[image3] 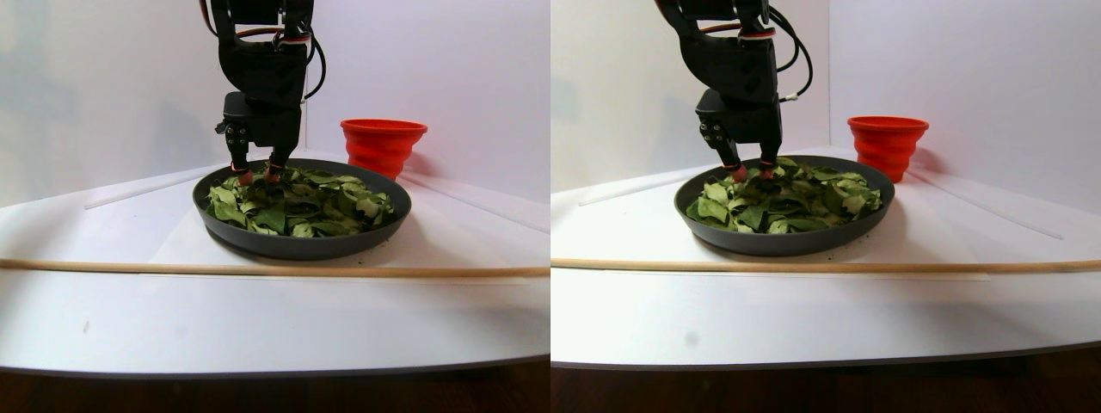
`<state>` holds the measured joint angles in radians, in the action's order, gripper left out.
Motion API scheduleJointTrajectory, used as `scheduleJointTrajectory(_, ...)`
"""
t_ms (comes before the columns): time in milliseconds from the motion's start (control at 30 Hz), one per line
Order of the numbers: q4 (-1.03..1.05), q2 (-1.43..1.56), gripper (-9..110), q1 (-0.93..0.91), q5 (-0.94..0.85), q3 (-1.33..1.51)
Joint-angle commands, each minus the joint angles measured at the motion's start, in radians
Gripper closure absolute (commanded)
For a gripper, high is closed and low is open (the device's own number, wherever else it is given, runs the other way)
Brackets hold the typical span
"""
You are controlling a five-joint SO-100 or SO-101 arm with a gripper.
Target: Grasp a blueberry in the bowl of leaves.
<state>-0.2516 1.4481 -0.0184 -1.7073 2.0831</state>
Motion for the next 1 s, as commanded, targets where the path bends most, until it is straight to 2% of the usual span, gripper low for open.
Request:
scheduleJointTrajectory(0, -0.021, 0.014, 87, -0.012, -0.008, -0.037)
scheduleJointTrajectory(967, -0.043, -0.075, 86, -0.041, -0.018, -0.127)
